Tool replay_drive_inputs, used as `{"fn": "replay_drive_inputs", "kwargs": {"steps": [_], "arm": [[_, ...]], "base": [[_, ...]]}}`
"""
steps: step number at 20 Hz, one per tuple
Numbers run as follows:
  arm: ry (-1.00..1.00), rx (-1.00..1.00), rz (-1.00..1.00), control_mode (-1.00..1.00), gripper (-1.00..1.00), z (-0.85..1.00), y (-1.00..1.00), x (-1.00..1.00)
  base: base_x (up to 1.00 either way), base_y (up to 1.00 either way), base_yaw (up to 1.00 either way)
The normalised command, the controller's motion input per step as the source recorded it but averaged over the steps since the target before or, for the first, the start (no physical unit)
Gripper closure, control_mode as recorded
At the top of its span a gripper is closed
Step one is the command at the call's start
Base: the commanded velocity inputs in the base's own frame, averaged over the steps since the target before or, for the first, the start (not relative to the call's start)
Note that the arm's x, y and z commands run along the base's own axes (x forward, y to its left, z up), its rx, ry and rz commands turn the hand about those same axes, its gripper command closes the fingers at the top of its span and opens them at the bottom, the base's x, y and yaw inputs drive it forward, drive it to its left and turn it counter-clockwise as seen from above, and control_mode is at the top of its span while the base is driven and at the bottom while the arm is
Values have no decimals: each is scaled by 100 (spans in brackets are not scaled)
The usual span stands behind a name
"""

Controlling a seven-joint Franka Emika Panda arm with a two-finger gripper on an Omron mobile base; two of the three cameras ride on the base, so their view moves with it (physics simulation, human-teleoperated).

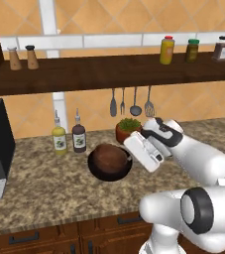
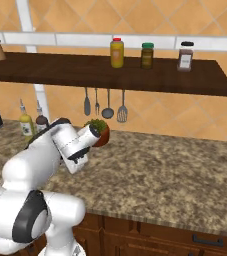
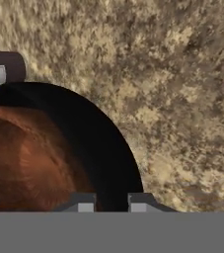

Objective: Pick up the bowls on the counter and stack them on top of one another in the open cabinet. Place the smaller bowl on top of the larger bowl.

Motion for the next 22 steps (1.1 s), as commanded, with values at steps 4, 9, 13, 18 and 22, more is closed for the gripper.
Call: {"fn": "replay_drive_inputs", "kwargs": {"steps": [4, 9, 13, 18, 22], "arm": [[-4, 0, 0, -100, 100, 100, 0, -67], [-6, 0, -2, -100, 100, 100, -1, -99], [-13, 0, -4, -100, 100, 100, -5, -100], [-16, 0, -1, -100, 100, 100, -1, -75], [-15, 0, 0, -100, 100, 100, 0, -53]], "base": [[0, 0, 0], [0, 0, 0], [0, 0, 0], [0, 0, 0], [0, 0, 0]]}}
